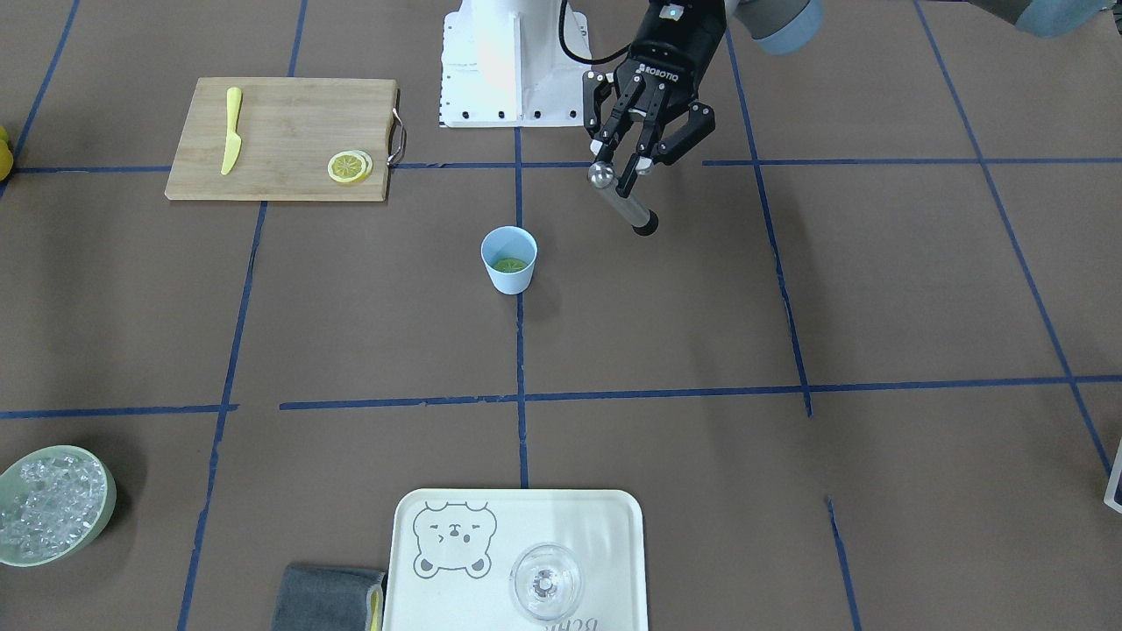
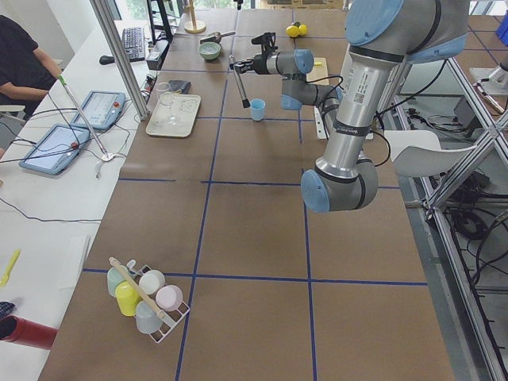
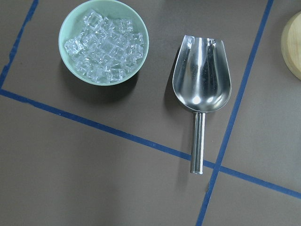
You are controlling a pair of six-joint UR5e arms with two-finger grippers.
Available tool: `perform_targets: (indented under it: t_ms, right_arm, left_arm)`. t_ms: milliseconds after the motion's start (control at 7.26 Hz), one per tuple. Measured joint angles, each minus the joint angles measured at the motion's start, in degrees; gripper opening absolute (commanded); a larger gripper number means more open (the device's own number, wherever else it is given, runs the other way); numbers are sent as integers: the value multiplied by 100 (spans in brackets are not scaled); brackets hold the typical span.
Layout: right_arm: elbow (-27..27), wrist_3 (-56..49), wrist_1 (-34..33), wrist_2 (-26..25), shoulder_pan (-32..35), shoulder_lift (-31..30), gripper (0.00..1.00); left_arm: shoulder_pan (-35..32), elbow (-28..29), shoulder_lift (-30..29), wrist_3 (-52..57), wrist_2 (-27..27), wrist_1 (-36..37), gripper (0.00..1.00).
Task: Squeeze lemon into cup
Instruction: 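Lower the muddler and lay it down on the table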
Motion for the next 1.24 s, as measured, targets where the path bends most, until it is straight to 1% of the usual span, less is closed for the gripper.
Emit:
perform_targets:
  t_ms: [138, 276, 413, 551, 827, 965, 1102, 1240]
  right_arm:
    - [1, 0, 0, 0, -8, -2, 100]
    - [1, 0, -2, 0, -16, -3, 100]
    - [1, 0, -6, 0, -24, -3, 100]
    - [1, 2, -6, 0, -30, -3, 100]
    - [11, 2, 7, -2, -40, 5, 100]
    - [30, 1, 13, -21, -50, 13, 100]
    - [50, 0, 16, -47, -60, 28, 100]
    - [67, 0, 19, -61, -70, 45, 100]
  left_arm:
    - [-247, -3, 3, -140, -568, 321, 0]
    - [-567, 6, 6, -215, -1259, 660, 0]
    - [-801, 13, 26, -284, -1789, 1049, 0]
    - [-903, 16, 58, -482, -2036, 1499, 0]
    - [-952, 10, 59, -1179, -2348, 2377, 0]
    - [-974, 22, 50, -1533, -2672, 2728, 0]
    - [-1000, 44, 62, -1798, -2905, 2937, 0]
    - [-1038, 81, 77, -1937, -3007, 3092, 0]
